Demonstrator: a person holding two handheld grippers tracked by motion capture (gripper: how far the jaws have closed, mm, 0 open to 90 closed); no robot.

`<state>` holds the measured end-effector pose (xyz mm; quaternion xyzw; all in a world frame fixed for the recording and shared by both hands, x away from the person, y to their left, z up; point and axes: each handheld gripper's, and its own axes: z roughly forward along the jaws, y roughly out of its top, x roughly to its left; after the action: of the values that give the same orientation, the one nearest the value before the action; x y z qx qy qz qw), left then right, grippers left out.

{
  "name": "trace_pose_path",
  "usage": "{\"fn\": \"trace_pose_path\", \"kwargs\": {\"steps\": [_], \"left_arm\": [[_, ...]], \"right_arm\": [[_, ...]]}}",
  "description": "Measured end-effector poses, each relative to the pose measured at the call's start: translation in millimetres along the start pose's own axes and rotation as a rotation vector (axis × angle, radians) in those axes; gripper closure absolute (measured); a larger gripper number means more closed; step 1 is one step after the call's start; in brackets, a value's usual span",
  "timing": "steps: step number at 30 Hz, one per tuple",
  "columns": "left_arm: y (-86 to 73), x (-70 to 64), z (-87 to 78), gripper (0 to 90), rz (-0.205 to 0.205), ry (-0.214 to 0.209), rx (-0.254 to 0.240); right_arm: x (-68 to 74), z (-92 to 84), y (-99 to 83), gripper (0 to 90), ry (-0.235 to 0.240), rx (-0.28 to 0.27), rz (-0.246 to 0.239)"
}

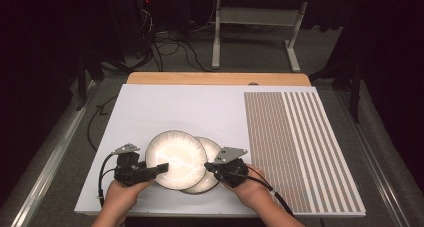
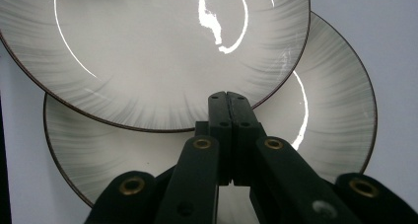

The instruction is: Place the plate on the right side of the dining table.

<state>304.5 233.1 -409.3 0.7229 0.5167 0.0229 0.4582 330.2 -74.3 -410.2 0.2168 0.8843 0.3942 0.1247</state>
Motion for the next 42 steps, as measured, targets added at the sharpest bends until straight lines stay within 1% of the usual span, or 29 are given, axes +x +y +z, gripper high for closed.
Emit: {"fn": "trace_pose_path", "kwargs": {"steps": [2,4,5,6,7,8,13,16,18,20,23,25,26,29,31,34,35,37,39,41,42], "left_arm": [[0.7,0.7,-0.6,52.6,-0.016,-0.006,-0.003],[1.0,0.3,-0.6,54.5,-0.018,-0.004,-0.004],[1.3,0.0,-0.9,56.3,-0.019,0.0,-0.005],[1.4,-0.4,-1.6,57.7,-0.019,0.001,-0.015],[1.4,-0.4,-1.6,58.6,-0.019,0.001,-0.015],[1.1,0.9,-1.6,59.0,-0.032,-0.005,-0.02],[1.0,2.7,-2.5,61.3,-0.048,-0.011,-0.023],[1.1,3.7,-2.7,62.3,-0.059,-0.014,-0.027],[1.2,5.0,-2.9,63.5,-0.07,-0.021,-0.029],[1.1,5.6,-3.2,64.5,-0.073,-0.024,-0.033],[1.5,5.9,-5.4,66.6,-0.085,-0.035,-0.058],[2.0,5.1,-7.1,68.7,-0.078,-0.033,-0.073],[2.2,3.8,-8.0,70.0,-0.07,-0.026,-0.084],[2.3,3.4,-8.6,71.0,-0.065,-0.026,-0.09],[2.5,2.9,-9.2,72.1,-0.058,-0.026,-0.096],[2.4,2.8,-9.4,72.6,-0.059,-0.026,-0.102],[2.3,2.8,-9.5,72.8,-0.06,-0.028,-0.107],[2.3,2.9,-10.5,73.6,-0.056,-0.032,-0.11],[2.2,1.6,-11.4,74.4,-0.051,-0.036,-0.13],[2.1,1.0,-11.6,75.0,-0.049,-0.035,-0.135],[2.0,0.6,-12.1,75.2,-0.044,-0.038,-0.14]], "right_arm": [[0.0,0.2,-0.1,90.0,-0.003,0.002,-0.001],[-0.4,0.0,-0.4,90.0,-0.006,0.005,0.002],[-0.7,0.1,-0.6,90.0,-0.008,-0.006,0.003],[-1.4,-1.0,-0.3,90.0,-0.01,-0.004,0.003],[-1.4,-1.0,-0.3,90.0,-0.01,-0.004,0.003],[-2.0,-2.3,-0.3,90.0,-0.011,-0.007,0.009],[-3.0,-3.4,-0.5,90.0,-0.013,-0.017,0.011],[-3.4,-4.4,-0.5,90.0,-0.016,-0.008,0.011],[-3.7,-4.5,-1.0,90.0,-0.016,-0.018,0.01],[-3.4,-5.5,-0.9,90.0,-0.019,-0.011,0.013],[-3.7,-6.8,-0.6,90.0,-0.018,-0.02,0.009],[-3.3,-8.6,-0.3,90.0,-0.02,-0.027,0.01],[-3.6,-11.7,0.3,90.0,-0.025,-0.043,0.011],[-4.9,-16.0,1.0,90.0,-0.029,-0.053,0.014],[-8.4,-21.4,0.5,90.0,-0.035,-0.072,0.025],[-10.9,-25.1,0.1,90.0,-0.043,-0.076,0.031],[-13.1,-28.6,-0.4,90.0,-0.049,-0.082,0.042],[-14.4,-30.7,-0.8,89.9,-0.053,-0.083,0.043],[-17.7,-36.7,-1.6,89.0,-0.062,-0.102,0.05],[-18.6,-38.2,-1.7,88.3,-0.066,-0.106,0.052],[-20.4,-42.6,-2.4,87.3,-0.07,-0.115,0.064]]}}
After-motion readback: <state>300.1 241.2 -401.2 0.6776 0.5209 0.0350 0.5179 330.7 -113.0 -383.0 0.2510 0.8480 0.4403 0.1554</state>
